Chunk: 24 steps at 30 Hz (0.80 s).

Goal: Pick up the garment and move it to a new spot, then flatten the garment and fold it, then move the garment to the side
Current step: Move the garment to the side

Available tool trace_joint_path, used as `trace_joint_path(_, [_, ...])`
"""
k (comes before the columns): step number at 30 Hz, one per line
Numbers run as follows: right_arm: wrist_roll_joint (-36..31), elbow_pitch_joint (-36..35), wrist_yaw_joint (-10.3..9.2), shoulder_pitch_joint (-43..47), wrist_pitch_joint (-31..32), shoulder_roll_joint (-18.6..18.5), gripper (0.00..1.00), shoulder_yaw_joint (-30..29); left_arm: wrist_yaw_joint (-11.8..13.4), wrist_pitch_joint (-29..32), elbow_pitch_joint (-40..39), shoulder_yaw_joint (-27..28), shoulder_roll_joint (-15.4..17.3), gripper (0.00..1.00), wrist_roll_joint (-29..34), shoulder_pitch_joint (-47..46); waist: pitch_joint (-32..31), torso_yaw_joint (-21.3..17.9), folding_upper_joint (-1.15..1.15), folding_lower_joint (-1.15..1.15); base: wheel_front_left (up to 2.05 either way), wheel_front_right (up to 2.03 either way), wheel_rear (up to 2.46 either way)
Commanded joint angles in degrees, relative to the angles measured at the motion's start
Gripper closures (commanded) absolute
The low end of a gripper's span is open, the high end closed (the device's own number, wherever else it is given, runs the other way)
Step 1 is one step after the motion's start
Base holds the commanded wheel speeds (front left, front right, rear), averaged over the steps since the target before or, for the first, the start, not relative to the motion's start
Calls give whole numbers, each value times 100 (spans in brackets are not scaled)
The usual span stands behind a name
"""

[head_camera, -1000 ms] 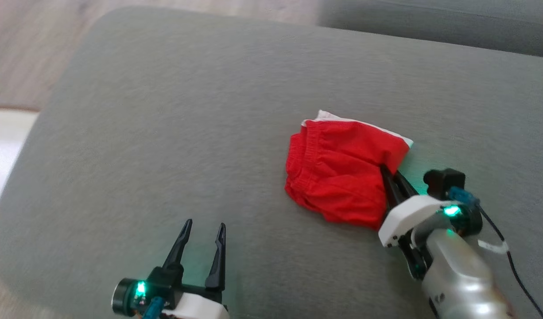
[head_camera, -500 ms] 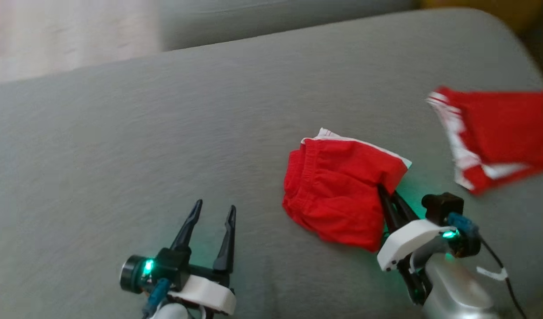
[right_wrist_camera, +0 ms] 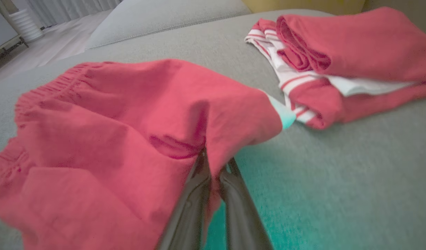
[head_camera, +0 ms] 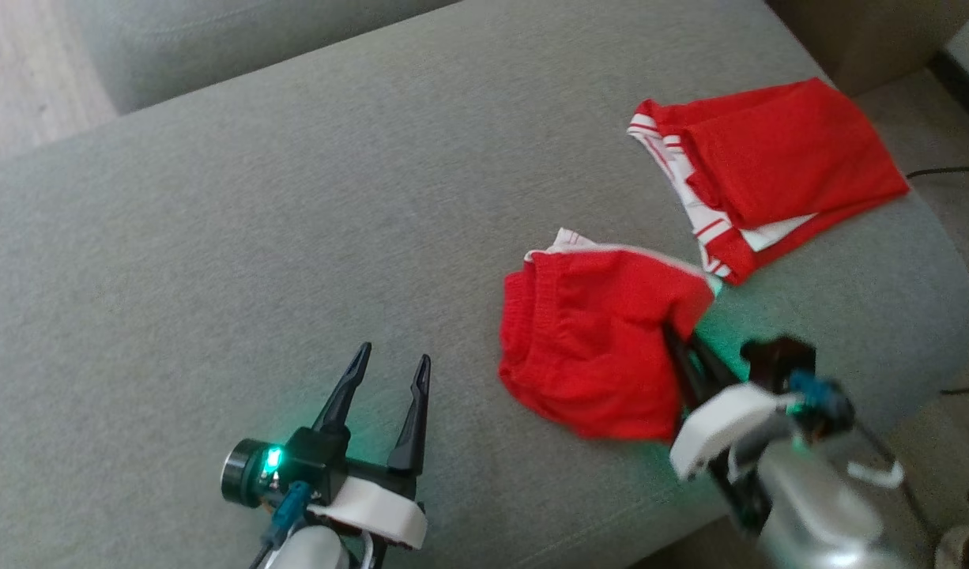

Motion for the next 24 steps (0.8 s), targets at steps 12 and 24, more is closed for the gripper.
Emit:
trace_joint_path(12, [-193, -220, 1, -2148, 1200, -1888, 100, 596, -78, -29, -44, 32, 15, 0, 134, -286, 522, 870, 0, -1, 0, 0, 0])
trace_joint_path(24, [-875, 1126, 1, -2803, 1569, -3114, 0, -604, -2, -29, -73, -33, 15, 0, 119, -336, 670, 1367, 0, -1, 0, 0, 0])
